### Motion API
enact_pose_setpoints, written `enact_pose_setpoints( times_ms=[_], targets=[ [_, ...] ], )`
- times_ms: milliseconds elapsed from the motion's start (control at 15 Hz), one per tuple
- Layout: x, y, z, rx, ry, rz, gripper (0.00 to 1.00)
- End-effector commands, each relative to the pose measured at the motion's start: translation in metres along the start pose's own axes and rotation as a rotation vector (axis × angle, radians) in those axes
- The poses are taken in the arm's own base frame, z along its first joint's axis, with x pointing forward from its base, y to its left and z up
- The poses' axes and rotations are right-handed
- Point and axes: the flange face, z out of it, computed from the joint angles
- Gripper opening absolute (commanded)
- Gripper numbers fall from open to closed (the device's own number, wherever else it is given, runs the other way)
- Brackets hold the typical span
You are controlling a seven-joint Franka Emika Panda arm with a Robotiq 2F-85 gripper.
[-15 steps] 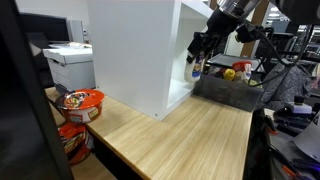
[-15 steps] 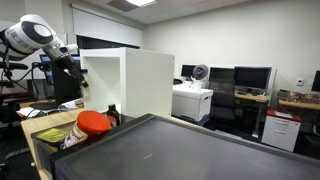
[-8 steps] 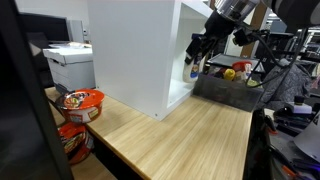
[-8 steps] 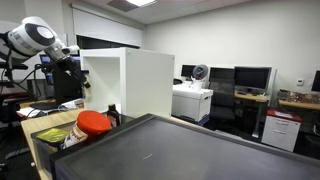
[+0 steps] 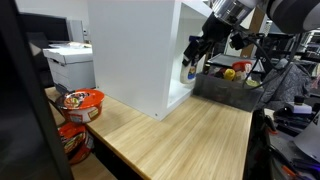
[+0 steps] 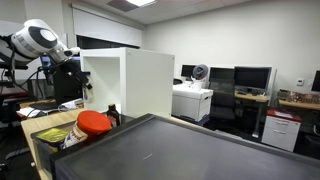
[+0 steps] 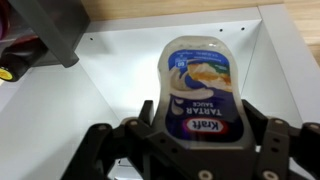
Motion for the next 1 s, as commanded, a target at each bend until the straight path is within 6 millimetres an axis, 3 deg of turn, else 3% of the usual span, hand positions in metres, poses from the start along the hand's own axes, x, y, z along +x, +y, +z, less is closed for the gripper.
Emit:
enact_pose_setpoints(
  times_ms=[0,933],
  targets=[
    [0.008,-0.004,0.002,0.023,0.043,0.012,0.58],
    [0.0,-0.01,0.012,0.033,0.118,0.012,0.58]
  ],
)
